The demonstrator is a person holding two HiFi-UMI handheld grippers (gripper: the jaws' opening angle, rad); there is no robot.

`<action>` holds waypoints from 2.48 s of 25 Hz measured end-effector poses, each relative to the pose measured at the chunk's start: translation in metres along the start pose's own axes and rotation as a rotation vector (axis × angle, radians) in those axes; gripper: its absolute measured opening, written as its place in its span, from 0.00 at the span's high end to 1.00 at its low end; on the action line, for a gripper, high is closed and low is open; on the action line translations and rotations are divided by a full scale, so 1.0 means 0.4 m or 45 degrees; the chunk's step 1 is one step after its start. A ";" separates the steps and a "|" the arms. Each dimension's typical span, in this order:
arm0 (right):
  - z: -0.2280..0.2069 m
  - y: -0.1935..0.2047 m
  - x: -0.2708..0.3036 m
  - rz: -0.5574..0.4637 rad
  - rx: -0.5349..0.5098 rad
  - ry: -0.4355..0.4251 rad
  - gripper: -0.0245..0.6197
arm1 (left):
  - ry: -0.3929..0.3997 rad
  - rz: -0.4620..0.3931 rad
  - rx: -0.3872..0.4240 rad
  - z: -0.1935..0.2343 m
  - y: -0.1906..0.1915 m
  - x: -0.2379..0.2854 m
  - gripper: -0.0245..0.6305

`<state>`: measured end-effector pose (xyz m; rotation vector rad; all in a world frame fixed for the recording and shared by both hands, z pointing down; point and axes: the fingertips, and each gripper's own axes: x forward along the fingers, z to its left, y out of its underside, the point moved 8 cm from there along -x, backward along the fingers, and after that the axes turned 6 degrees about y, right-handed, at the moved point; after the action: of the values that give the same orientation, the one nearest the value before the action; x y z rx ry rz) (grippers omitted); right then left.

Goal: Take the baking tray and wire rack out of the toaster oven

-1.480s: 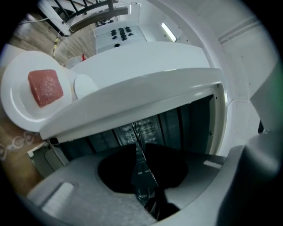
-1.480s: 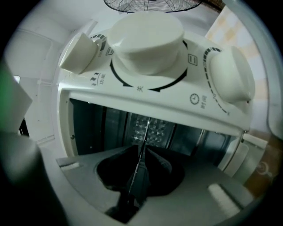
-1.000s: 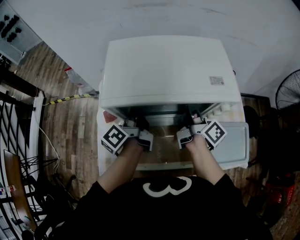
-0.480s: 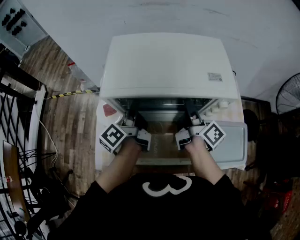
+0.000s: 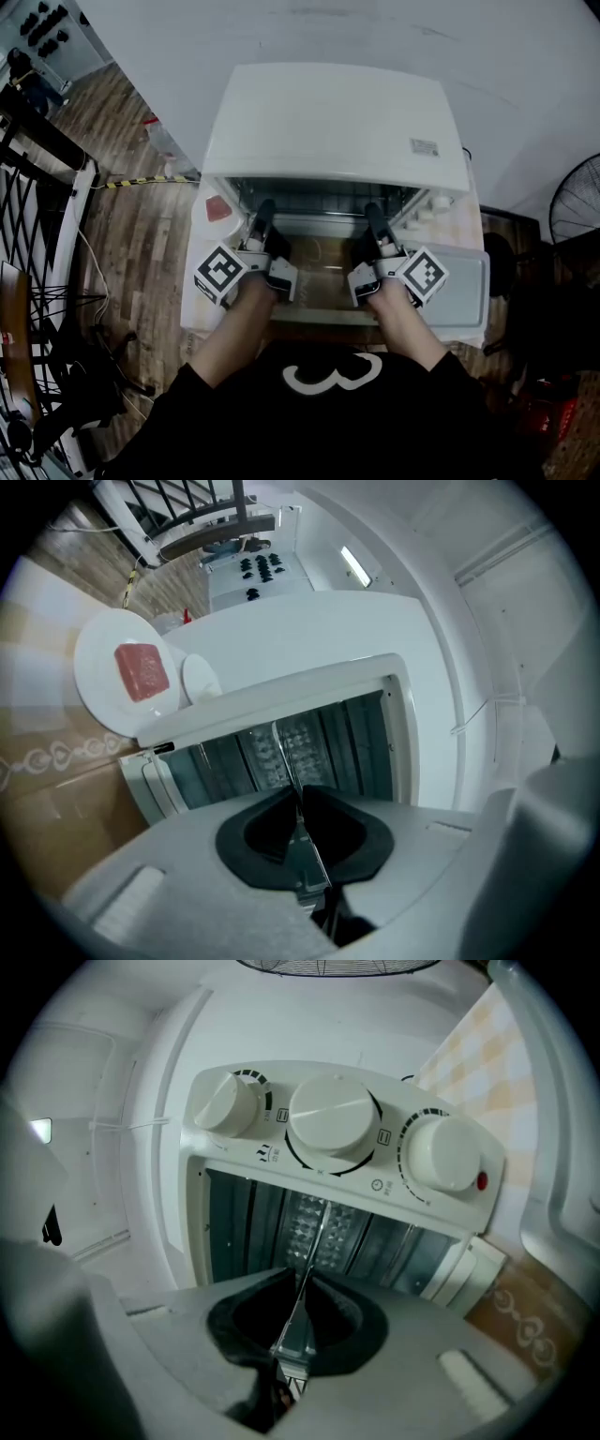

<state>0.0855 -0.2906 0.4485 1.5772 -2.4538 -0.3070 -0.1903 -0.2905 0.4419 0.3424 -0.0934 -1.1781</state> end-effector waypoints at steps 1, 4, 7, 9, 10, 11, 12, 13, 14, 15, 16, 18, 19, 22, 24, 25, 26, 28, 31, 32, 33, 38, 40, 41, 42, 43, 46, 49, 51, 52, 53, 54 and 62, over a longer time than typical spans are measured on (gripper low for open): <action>0.002 -0.001 0.005 0.007 0.002 -0.003 0.90 | -0.001 -0.004 0.000 0.000 -0.003 0.003 0.91; 0.002 0.003 -0.007 0.019 0.007 -0.007 0.90 | 0.005 -0.009 -0.002 -0.003 0.004 -0.005 0.91; -0.004 0.005 -0.025 0.029 0.007 -0.008 0.90 | 0.011 -0.015 -0.009 -0.009 0.016 -0.019 0.91; 0.000 0.006 -0.028 0.032 0.011 -0.009 0.90 | -0.006 -0.012 0.001 -0.011 0.013 -0.025 0.91; 0.001 0.008 -0.033 0.033 0.013 -0.007 0.90 | -0.012 -0.010 0.000 -0.012 0.014 -0.031 0.91; 0.001 0.013 -0.040 0.032 0.016 -0.004 0.90 | -0.016 -0.008 -0.001 -0.013 0.016 -0.038 0.91; 0.000 0.017 -0.049 0.029 0.018 -0.001 0.90 | -0.019 -0.005 -0.003 -0.014 0.018 -0.046 0.91; 0.000 0.022 -0.056 0.025 0.017 0.000 0.90 | -0.019 -0.001 -0.007 -0.014 0.020 -0.053 0.91; 0.001 0.027 -0.062 0.019 0.013 -0.001 0.90 | -0.016 0.002 -0.014 -0.016 0.021 -0.058 0.91; 0.002 0.031 -0.067 0.013 0.006 -0.004 0.90 | -0.008 0.004 -0.022 -0.019 0.022 -0.064 0.91; 0.003 0.035 -0.073 0.009 -0.001 -0.004 0.90 | -0.003 0.006 -0.027 -0.021 0.023 -0.070 0.91; 0.008 0.044 -0.086 0.003 -0.002 0.001 0.90 | -0.006 0.015 -0.023 -0.024 0.023 -0.085 0.91; 0.010 0.049 -0.094 0.003 0.002 0.004 0.90 | -0.003 0.020 -0.027 -0.026 0.025 -0.092 0.91; 0.015 0.062 -0.117 0.001 0.002 0.007 0.90 | -0.011 0.042 -0.020 -0.029 0.028 -0.117 0.91; 0.017 0.071 -0.135 -0.005 -0.003 0.009 0.90 | -0.011 0.053 -0.013 -0.034 0.031 -0.134 0.91; 0.018 0.077 -0.148 -0.009 -0.007 0.010 0.90 | -0.008 0.057 -0.014 -0.037 0.034 -0.146 0.91; 0.020 0.086 -0.165 -0.014 -0.009 0.010 0.90 | -0.004 0.061 -0.015 -0.042 0.038 -0.163 0.91; 0.031 0.110 -0.204 -0.022 -0.008 0.002 0.90 | 0.004 0.070 -0.016 -0.054 0.045 -0.204 0.91; 0.039 0.125 -0.227 -0.026 -0.018 0.010 0.90 | 0.004 0.078 -0.012 -0.062 0.049 -0.232 0.91; 0.038 0.125 -0.230 -0.027 -0.026 0.017 0.90 | 0.002 0.079 -0.007 -0.063 0.050 -0.234 0.91; 0.037 0.127 -0.235 -0.029 -0.034 0.023 0.90 | 0.001 0.079 -0.001 -0.065 0.052 -0.238 0.91; 0.036 0.133 -0.255 -0.038 -0.046 0.032 0.90 | -0.003 0.092 0.016 -0.070 0.061 -0.254 0.91; 0.036 0.134 -0.262 -0.038 -0.061 0.034 0.90 | -0.003 0.097 0.022 -0.073 0.064 -0.260 0.91; 0.038 0.136 -0.268 -0.039 -0.066 0.036 0.90 | -0.002 0.100 0.026 -0.077 0.065 -0.265 0.91; 0.040 0.139 -0.275 -0.039 -0.069 0.037 0.90 | -0.001 0.102 0.031 -0.080 0.066 -0.272 0.91; 0.043 0.142 -0.282 -0.040 -0.074 0.038 0.90 | -0.001 0.106 0.036 -0.083 0.067 -0.278 0.91; 0.046 0.151 -0.298 -0.044 -0.096 0.047 0.90 | -0.002 0.115 0.048 -0.087 0.069 -0.294 0.91; 0.051 0.166 -0.323 -0.051 -0.118 0.058 0.90 | 0.002 0.122 0.058 -0.095 0.071 -0.319 0.91; 0.056 0.176 -0.337 -0.053 -0.121 0.054 0.90 | 0.005 0.125 0.061 -0.098 0.072 -0.334 0.91; 0.056 0.181 -0.343 -0.054 -0.115 0.052 0.90 | 0.007 0.127 0.064 -0.099 0.073 -0.341 0.91; 0.056 0.187 -0.349 -0.056 -0.110 0.052 0.90 | 0.008 0.128 0.067 -0.099 0.075 -0.347 0.91; 0.056 0.191 -0.357 -0.058 -0.112 0.053 0.90 | 0.011 0.130 0.070 -0.101 0.076 -0.354 0.91; 0.091 0.244 -0.437 -0.094 -0.120 0.029 0.91 | 0.042 0.146 0.074 -0.130 0.077 -0.439 0.91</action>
<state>0.0614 -0.0896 0.4306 1.6247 -2.3318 -0.4086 -0.2178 -0.1081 0.4207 0.4025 -0.1175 -1.0572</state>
